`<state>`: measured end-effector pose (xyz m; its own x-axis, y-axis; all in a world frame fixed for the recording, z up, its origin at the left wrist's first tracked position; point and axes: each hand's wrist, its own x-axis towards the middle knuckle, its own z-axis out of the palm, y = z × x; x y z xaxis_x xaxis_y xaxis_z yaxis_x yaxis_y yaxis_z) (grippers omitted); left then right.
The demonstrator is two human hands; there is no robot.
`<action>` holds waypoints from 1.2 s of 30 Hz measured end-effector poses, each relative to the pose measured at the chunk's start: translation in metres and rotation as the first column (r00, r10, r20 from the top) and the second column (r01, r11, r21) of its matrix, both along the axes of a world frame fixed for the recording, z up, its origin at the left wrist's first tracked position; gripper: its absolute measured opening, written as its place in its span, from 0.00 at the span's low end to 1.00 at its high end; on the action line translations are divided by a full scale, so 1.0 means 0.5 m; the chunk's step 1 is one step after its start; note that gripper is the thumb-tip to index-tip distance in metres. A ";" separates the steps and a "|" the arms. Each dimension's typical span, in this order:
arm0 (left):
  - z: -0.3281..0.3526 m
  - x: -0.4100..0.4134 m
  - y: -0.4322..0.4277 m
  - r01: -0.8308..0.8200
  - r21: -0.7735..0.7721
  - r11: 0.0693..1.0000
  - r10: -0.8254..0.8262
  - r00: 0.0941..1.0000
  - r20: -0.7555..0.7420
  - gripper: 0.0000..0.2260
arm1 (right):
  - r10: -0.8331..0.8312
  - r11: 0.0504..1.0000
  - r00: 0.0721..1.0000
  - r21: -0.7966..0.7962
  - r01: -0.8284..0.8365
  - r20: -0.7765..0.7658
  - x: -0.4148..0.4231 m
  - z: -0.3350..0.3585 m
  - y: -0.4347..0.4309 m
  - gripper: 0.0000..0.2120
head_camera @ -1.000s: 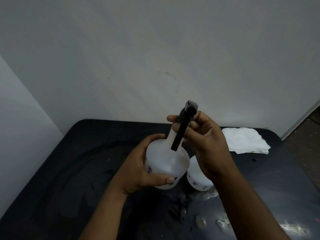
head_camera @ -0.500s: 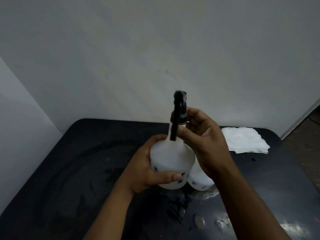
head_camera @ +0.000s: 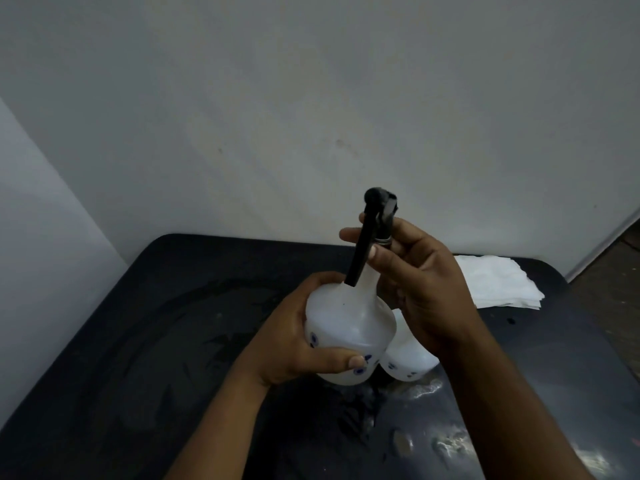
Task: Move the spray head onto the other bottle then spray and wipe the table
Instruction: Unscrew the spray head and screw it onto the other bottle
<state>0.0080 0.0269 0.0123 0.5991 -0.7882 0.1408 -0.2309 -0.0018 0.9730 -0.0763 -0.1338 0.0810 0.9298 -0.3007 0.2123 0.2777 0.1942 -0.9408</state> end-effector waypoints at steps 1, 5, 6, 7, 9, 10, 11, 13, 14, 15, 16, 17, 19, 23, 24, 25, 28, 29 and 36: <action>0.000 0.001 0.001 -0.002 -0.010 1.000 0.002 1.000 -0.010 0.40 | 0.019 1.000 1.000 -0.018 -0.019 -0.007 -0.001 0.000 0.000 0.15; 0.002 0.006 0.004 -0.008 -0.047 0.999 0.005 0.998 -0.068 0.42 | 0.049 0.999 0.999 -0.012 -0.048 0.014 -0.002 0.000 -0.010 0.15; 0.002 0.007 0.003 -0.011 -0.042 0.999 0.008 0.998 -0.063 0.40 | 0.038 0.999 0.999 0.000 -0.038 0.025 -0.001 0.000 -0.011 0.14; 0.002 0.007 0.002 -0.011 -0.037 0.999 0.009 0.998 -0.054 0.38 | 0.007 1.000 1.000 0.020 -0.008 0.023 0.001 -0.001 -0.011 0.13; 0.000 0.007 -0.002 -0.007 -0.032 0.999 0.005 0.999 -0.042 0.37 | -0.083 0.996 0.997 0.043 0.083 -0.007 0.004 -0.005 -0.012 0.16; -0.001 0.006 -0.003 -0.005 -0.035 0.999 0.003 0.999 -0.044 0.37 | -0.102 0.994 0.995 0.037 0.102 -0.018 0.005 -0.006 -0.012 0.18; -0.001 0.006 -0.004 -0.005 -0.041 0.999 0.003 0.999 -0.050 0.36 | -0.092 0.995 0.996 0.025 0.093 -0.017 0.005 -0.005 -0.010 0.20; 0.000 0.008 -0.004 -0.014 -0.060 0.998 0.010 0.998 -0.067 0.36 | -0.019 1.000 1.000 -0.009 0.019 0.010 0.001 -0.002 -0.005 0.22; 0.000 0.010 -0.003 -0.019 -0.067 0.998 0.014 0.997 -0.075 0.35 | 0.020 0.999 1.000 -0.025 -0.020 0.018 0.000 -0.001 -0.005 0.22; 0.000 0.010 -0.003 -0.021 -0.074 0.997 0.015 0.996 -0.084 0.35 | 0.051 0.998 0.998 -0.028 -0.051 0.023 -0.002 -0.001 -0.007 0.22; 0.000 0.010 -0.002 -0.018 -0.082 0.996 0.010 0.995 -0.095 0.36 | 0.071 0.997 0.997 -0.015 -0.071 0.023 -0.003 -0.002 -0.010 0.21; -0.001 0.010 -0.002 -0.013 -0.087 0.996 0.004 0.995 -0.103 0.36 | 0.074 0.997 0.997 0.005 -0.074 0.015 -0.003 -0.003 -0.013 0.19; -0.002 0.009 -0.002 -0.005 -0.084 0.996 -0.004 0.994 -0.105 0.37 | 0.030 1.000 0.999 0.000 -0.030 -0.016 0.000 -0.005 -0.014 0.14; -0.003 0.008 -0.002 0.003 -0.050 0.999 -0.007 0.997 -0.076 0.37 | -0.064 0.998 0.997 0.021 0.065 -0.046 0.005 -0.004 -0.009 0.13; -0.003 0.009 -0.001 0.003 -0.043 0.999 -0.006 0.998 -0.069 0.37 | -0.071 0.997 0.996 0.028 0.072 -0.046 0.006 -0.006 -0.010 0.14; -0.003 0.009 0.000 0.002 -0.042 0.999 -0.005 0.998 -0.065 0.37 | -0.058 0.998 0.998 0.033 0.060 -0.039 0.005 -0.007 -0.010 0.16; 0.002 0.007 0.001 0.003 -0.070 0.998 -0.010 0.995 -0.097 0.38 | 0.077 0.997 0.997 0.031 -0.076 -0.011 -0.004 -0.004 -0.015 0.18; 0.005 0.007 0.002 0.005 -0.077 0.997 -0.013 0.994 -0.113 0.39 | 0.114 0.993 0.993 0.018 -0.113 -0.016 -0.006 -0.003 -0.018 0.18; 0.005 0.008 0.005 0.025 -0.052 0.998 -0.029 0.996 -0.079 0.40 | 0.007 1.000 0.999 -0.006 -0.007 -0.032 -0.003 0.012 -0.002 0.06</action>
